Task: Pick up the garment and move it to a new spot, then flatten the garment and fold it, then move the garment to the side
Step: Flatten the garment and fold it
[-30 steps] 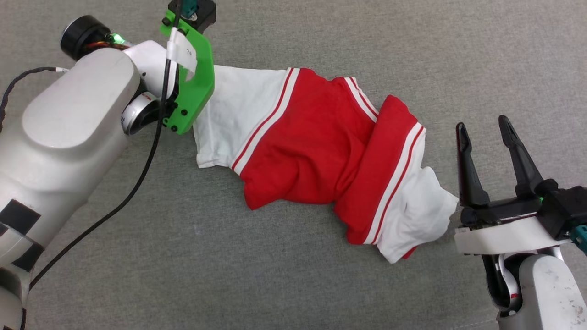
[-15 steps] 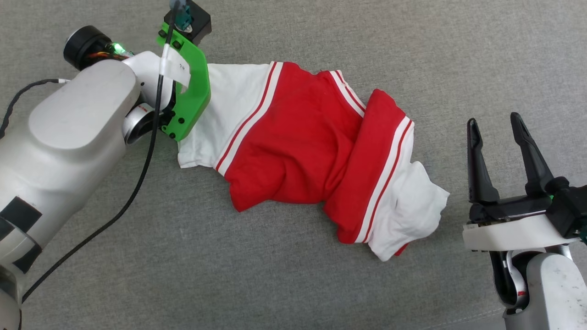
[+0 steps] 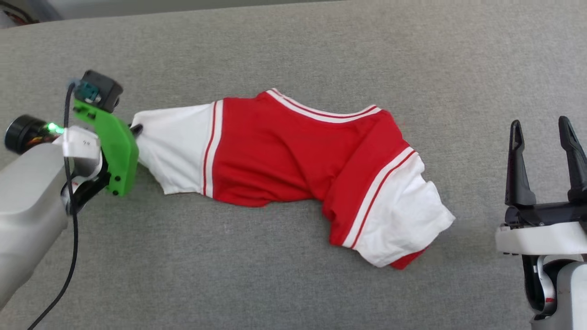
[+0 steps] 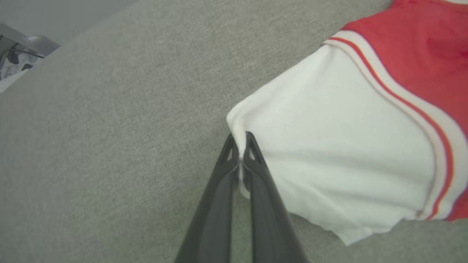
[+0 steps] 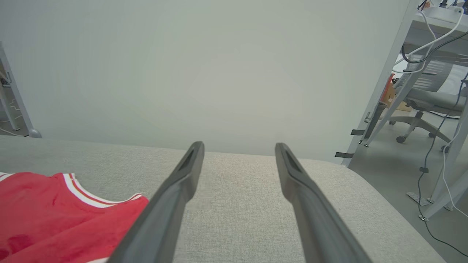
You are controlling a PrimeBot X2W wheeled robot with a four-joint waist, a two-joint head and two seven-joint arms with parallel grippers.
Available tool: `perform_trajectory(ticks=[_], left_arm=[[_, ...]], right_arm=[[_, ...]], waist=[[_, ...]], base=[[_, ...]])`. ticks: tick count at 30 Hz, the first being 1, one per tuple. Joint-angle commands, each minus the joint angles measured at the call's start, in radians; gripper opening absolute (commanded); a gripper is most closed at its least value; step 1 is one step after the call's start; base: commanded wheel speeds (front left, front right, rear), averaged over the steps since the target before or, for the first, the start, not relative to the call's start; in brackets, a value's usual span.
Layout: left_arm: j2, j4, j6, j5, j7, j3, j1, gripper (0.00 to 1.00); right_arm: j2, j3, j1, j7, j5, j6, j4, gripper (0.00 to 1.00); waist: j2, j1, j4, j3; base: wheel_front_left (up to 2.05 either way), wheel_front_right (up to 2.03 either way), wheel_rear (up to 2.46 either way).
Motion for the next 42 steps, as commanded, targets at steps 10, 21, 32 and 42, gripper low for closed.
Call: perform_trajectory(ticks=[10,21,32,42], left_arm=[[0.000,0.134,0.032,-0.102,-0.032,0.025,0.160,0.00],[-0.049,0.146,0.166,-0.021,-0.421,0.093,0.196,1.00],[-0.054,-0.403,0.503,0.337,-0.446,0.519,0.515,1.00],[-0.193,-0.669,0.570,0.605,-0.446,0.768,0.829,1.00]], right_arm=[[-0.002,0.034,0.017,-0.005,-0.011,0.004,0.029,1.00],[-0.014,0.000,0.039,-0.005,0.005,0.004,0.024,1.00],[-0.118,0.013,-0.037,-0.005,0.064,0.004,-0.004,1.00],[-0.341,0.261,-0.235,0.075,0.204,0.004,0.143,1.00]], waist=[[0.0000,0.0000,0.019,-0.011],[0.0000,0.0000,0.046,-0.109],[0.0000,0.0000,0.128,-0.169],[0.0000,0.0000,0.173,-0.149]], base=[[0.00,0.00,0.00],[0.00,0.00,0.00],[0.00,0.00,0.00],[0.00,0.00,0.00]])
